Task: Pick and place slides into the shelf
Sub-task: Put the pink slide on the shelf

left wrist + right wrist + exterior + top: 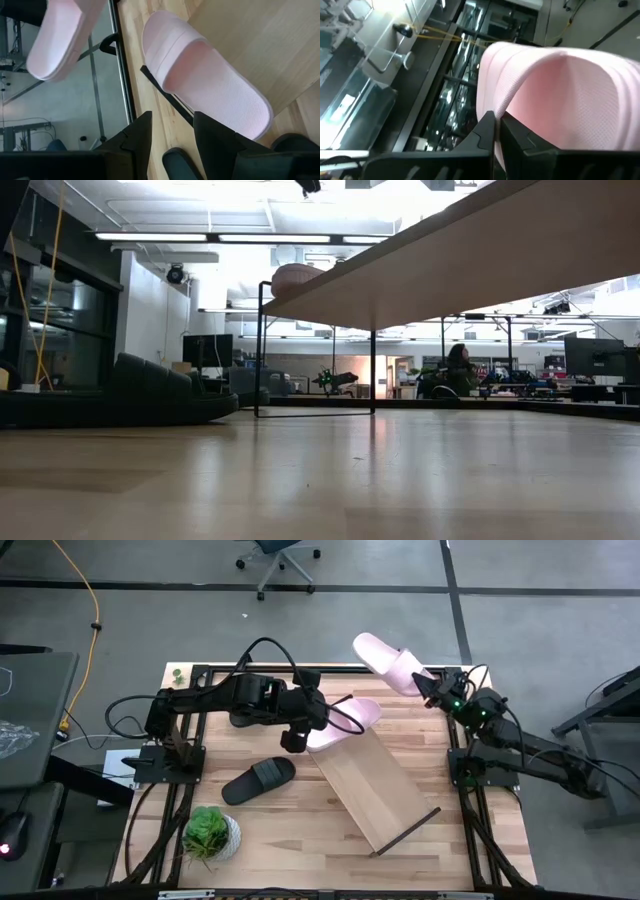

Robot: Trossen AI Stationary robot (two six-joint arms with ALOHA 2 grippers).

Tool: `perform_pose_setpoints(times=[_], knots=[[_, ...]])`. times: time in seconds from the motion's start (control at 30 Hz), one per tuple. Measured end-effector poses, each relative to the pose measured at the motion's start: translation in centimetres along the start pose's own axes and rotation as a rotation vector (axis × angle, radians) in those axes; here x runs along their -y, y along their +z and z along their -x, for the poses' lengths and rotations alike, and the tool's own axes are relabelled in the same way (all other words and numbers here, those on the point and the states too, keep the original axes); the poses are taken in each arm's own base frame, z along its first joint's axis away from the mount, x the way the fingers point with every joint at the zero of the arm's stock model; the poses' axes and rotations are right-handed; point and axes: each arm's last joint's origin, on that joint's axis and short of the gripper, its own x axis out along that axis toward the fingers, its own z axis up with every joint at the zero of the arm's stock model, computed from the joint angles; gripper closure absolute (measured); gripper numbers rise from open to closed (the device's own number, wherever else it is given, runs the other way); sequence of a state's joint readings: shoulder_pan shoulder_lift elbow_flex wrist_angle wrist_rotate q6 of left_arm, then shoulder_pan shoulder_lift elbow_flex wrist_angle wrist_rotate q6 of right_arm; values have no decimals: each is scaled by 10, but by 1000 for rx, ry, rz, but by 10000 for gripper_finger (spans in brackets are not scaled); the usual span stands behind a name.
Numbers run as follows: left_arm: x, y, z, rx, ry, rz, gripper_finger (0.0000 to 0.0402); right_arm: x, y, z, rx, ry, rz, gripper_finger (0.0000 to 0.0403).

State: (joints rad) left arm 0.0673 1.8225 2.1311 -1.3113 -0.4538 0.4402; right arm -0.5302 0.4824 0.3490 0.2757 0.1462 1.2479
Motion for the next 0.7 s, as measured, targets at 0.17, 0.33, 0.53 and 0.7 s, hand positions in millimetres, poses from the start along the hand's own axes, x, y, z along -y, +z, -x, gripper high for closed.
perform_pose_setpoints(times=[0.17, 0.33, 0.53, 0.7], knots=[[0, 0, 0, -4, -2, -3, 268, -16, 8, -1, -113, 45, 8, 403], [1, -2, 0, -21, -9, -11, 268, -31, 12, 2, -262, 4, 18, 403], [0, -3, 2, -22, -6, -10, 268, -47, 15, 10, -410, -55, 49, 403], [0, -3, 2, -23, -3, -11, 268, -53, 15, 14, -521, -72, 20, 403]])
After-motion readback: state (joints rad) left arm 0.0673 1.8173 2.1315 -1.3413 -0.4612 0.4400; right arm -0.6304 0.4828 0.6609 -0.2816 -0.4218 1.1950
